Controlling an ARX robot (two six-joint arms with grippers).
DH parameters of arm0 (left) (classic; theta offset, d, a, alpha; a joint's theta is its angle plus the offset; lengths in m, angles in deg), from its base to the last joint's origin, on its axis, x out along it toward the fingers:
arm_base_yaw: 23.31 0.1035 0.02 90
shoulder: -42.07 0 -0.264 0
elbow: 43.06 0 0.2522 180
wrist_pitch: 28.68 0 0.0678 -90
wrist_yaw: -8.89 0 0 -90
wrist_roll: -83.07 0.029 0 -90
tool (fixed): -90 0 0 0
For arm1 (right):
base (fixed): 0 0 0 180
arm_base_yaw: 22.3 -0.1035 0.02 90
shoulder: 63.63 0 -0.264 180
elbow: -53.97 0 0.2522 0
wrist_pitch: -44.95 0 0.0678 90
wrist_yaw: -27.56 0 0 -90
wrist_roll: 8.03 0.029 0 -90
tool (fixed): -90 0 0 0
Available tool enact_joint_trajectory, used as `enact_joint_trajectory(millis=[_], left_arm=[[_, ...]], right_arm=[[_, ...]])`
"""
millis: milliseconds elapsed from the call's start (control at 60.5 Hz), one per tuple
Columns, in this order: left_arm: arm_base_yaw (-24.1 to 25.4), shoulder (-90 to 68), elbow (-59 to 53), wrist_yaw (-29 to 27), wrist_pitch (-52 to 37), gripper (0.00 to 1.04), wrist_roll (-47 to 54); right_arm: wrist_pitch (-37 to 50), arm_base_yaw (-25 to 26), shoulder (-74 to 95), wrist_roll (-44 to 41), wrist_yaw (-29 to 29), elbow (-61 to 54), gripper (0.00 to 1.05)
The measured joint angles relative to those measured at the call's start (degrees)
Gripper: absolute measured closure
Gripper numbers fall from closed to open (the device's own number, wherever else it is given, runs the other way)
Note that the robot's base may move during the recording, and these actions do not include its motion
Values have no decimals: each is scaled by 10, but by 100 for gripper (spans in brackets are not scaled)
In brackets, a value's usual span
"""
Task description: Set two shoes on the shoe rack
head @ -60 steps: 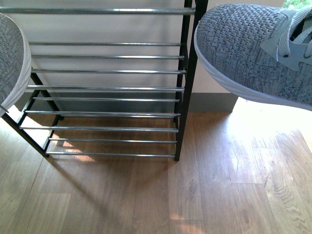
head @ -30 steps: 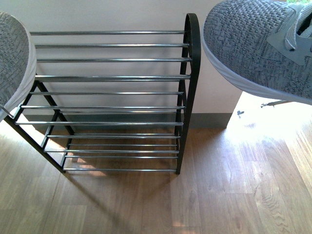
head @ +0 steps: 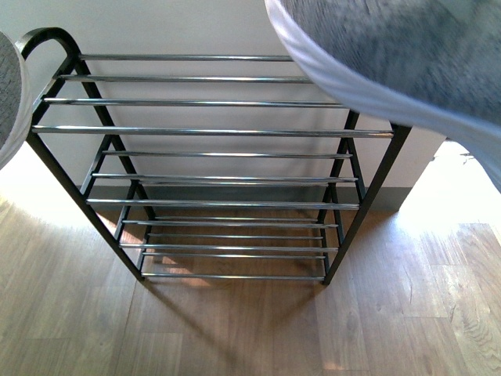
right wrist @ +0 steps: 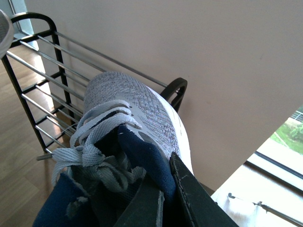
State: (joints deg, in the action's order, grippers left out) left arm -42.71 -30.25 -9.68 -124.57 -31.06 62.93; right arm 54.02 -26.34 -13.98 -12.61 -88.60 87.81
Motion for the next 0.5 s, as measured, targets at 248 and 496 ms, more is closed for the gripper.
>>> enact_joint_trajectory(millis=[248, 496], left_arm=[[-2, 0, 0, 10, 0, 103, 0], [-2, 0, 0, 8, 0, 103, 0]], right_arm=[[-100, -136, 143, 202, 207, 166, 103], [-130, -196, 290, 314, 289, 294, 103]])
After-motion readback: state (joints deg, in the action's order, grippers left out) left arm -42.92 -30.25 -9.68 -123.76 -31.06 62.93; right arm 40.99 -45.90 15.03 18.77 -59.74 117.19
